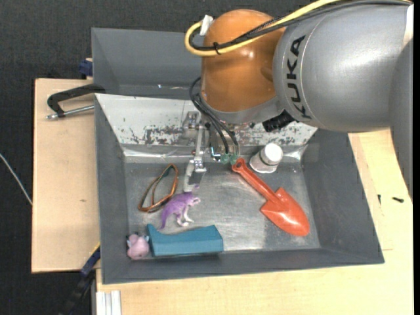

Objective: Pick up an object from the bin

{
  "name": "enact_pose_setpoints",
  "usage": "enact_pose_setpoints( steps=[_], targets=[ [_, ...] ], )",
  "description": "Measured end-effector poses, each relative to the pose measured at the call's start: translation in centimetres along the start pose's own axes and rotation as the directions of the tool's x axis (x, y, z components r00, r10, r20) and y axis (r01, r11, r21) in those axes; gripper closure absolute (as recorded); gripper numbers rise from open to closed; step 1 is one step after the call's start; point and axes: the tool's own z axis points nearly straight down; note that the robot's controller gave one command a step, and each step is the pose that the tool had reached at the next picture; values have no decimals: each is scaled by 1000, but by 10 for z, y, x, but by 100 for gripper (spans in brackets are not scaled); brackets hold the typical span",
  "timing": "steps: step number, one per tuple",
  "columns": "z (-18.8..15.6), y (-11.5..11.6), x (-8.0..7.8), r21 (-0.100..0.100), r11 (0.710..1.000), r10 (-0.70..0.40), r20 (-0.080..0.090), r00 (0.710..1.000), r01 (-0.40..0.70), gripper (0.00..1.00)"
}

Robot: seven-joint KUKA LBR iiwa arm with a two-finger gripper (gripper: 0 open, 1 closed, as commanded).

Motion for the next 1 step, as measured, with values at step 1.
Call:
enact_pose_setpoints(
  steps=[1],
  targets=[
    [-5, -1, -2, -1, 1000, 2, 8, 1000, -2, 0]
  ],
)
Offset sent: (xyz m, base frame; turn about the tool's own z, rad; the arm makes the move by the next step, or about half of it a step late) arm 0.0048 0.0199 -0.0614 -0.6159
